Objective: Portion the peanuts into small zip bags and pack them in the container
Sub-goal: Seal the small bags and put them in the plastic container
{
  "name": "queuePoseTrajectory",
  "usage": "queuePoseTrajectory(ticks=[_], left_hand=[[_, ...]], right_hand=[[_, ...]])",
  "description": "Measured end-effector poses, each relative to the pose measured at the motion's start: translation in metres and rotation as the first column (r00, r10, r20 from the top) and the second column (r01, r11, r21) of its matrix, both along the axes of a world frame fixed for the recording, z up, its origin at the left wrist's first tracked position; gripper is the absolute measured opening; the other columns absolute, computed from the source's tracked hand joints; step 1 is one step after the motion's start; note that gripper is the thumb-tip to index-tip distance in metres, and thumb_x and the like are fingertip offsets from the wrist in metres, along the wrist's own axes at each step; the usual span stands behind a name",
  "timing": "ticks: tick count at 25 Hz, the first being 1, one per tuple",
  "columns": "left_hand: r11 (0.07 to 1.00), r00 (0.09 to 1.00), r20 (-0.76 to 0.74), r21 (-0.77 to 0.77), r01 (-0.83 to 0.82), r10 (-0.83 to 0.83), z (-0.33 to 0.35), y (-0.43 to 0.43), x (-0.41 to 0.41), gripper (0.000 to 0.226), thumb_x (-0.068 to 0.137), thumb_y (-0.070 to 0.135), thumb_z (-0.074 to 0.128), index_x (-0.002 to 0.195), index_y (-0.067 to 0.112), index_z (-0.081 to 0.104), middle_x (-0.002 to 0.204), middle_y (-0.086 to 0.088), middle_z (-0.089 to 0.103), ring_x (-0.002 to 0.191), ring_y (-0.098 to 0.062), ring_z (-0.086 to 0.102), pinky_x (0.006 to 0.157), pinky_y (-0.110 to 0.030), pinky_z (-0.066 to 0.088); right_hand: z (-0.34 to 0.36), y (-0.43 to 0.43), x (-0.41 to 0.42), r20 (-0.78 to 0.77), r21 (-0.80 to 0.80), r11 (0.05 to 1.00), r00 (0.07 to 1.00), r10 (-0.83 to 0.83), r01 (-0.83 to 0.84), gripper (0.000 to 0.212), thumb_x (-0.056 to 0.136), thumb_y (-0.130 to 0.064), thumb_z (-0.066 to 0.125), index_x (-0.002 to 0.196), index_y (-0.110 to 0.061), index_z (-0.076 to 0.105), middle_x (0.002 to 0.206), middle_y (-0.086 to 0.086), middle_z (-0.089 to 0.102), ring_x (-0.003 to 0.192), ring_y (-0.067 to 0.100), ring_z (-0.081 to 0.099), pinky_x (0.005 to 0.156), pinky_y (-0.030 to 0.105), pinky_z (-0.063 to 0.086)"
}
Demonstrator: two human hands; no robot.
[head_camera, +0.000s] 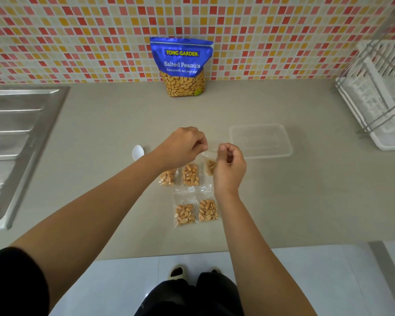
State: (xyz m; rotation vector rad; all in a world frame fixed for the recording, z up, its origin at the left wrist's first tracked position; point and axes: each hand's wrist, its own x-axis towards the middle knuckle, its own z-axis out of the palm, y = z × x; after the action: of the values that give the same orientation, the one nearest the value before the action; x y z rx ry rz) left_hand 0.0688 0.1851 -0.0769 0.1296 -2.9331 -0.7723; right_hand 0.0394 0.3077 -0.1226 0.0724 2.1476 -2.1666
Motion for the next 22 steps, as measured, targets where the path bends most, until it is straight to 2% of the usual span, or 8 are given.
queuePoseTrajectory(ticks=[3,7,9,11,12,14,17,22], left_hand=[[0.999,1.000,-0.023,-0.039,-0.008,0.007,-0.003,-0.002,0.003,0.022,0.090,0.024,0.058,0.087,0.003,0.064,0.087,-0.010,0.065,0.080,-0.023,0.059,0.074,-0.032,0.046],[0.966,0.985,-0.021,0.199,-0.164,0.171,-0.006,0.005,0.021,0.028,0.085,0.035,0.063,0.094,0.009,0.068,0.082,-0.001,0.067,0.073,-0.008,0.057,0.067,-0.006,0.041],[0.863,0.956,0.116,0.413,-0.293,0.269,-0.018,0.019,0.039,0.032,0.081,0.038,0.068,0.102,0.015,0.065,0.082,0.003,0.068,0.075,-0.008,0.062,0.072,-0.008,0.047],[0.643,0.914,0.259,0.652,-0.403,0.311,-0.034,0.036,0.057,0.029,0.080,0.027,0.072,0.102,0.013,0.059,0.082,-0.005,0.069,0.077,-0.020,0.066,0.077,-0.030,0.057],[0.539,0.887,0.309,0.709,-0.455,0.342,-0.041,0.044,0.065,0.027,0.080,0.021,0.072,0.101,0.011,0.058,0.081,-0.010,0.067,0.076,-0.023,0.066,0.077,-0.037,0.058],[0.479,0.833,0.390,0.687,-0.547,0.393,-0.054,0.059,0.080,0.031,0.079,0.020,0.073,0.103,0.012,0.055,0.077,-0.013,0.069,0.067,-0.020,0.065,0.073,-0.037,0.056],[0.567,0.796,0.426,0.558,-0.606,0.430,-0.073,0.076,0.091,0.034,0.079,0.028,0.071,0.100,0.015,0.049,0.065,-0.004,0.069,0.053,-0.008,0.061,0.059,-0.022,0.050],[0.865,0.858,0.326,0.182,-0.468,0.396,-0.082,0.082,0.093,0.033,0.085,0.036,0.062,0.098,0.007,0.055,0.077,-0.007,0.068,0.074,-0.024,0.062,0.066,-0.029,0.044]], right_hand=[[-0.001,0.004,-0.002,-0.005,0.033,0.999,1.000,0.021,-0.021,0.009,0.092,-0.019,0.056,0.092,-0.015,0.063,0.080,-0.006,0.061,0.074,0.009,0.056,0.069,0.019,0.048],[-0.001,0.008,-0.002,0.161,-0.091,0.995,0.985,0.061,-0.047,0.008,0.092,-0.021,0.056,0.086,-0.021,0.061,0.075,-0.004,0.059,0.061,0.006,0.054,0.061,0.020,0.048],[0.001,0.013,0.000,0.256,-0.168,0.984,0.962,0.097,-0.055,0.005,0.092,-0.019,0.056,0.088,-0.019,0.059,0.078,-0.002,0.059,0.058,0.003,0.056,0.058,0.018,0.047],[-0.002,0.020,0.006,0.337,-0.195,0.975,0.926,0.169,-0.107,0.004,0.091,-0.018,0.057,0.088,-0.019,0.058,0.081,0.000,0.061,0.059,0.004,0.059,0.055,0.020,0.047],[-0.006,0.024,0.010,0.354,-0.154,0.978,0.916,0.187,-0.140,0.004,0.091,-0.018,0.058,0.087,-0.020,0.058,0.082,0.001,0.063,0.058,0.004,0.060,0.054,0.021,0.046],[-0.020,0.035,0.017,0.269,0.163,0.957,0.944,0.190,-0.239,0.005,0.090,-0.023,0.057,0.086,-0.020,0.060,0.086,-0.001,0.065,0.065,0.006,0.061,0.063,0.025,0.045],[-0.038,0.048,0.026,0.102,0.571,0.778,0.962,0.252,-0.264,0.013,0.089,-0.028,0.056,0.090,-0.018,0.065,0.088,-0.004,0.066,0.077,0.011,0.057,0.069,0.022,0.037],[-0.059,0.047,0.026,0.121,0.657,0.690,0.945,0.302,-0.305,0.014,0.085,-0.027,0.059,0.088,-0.015,0.066,0.080,-0.005,0.066,0.078,0.016,0.062,0.065,0.021,0.036]])
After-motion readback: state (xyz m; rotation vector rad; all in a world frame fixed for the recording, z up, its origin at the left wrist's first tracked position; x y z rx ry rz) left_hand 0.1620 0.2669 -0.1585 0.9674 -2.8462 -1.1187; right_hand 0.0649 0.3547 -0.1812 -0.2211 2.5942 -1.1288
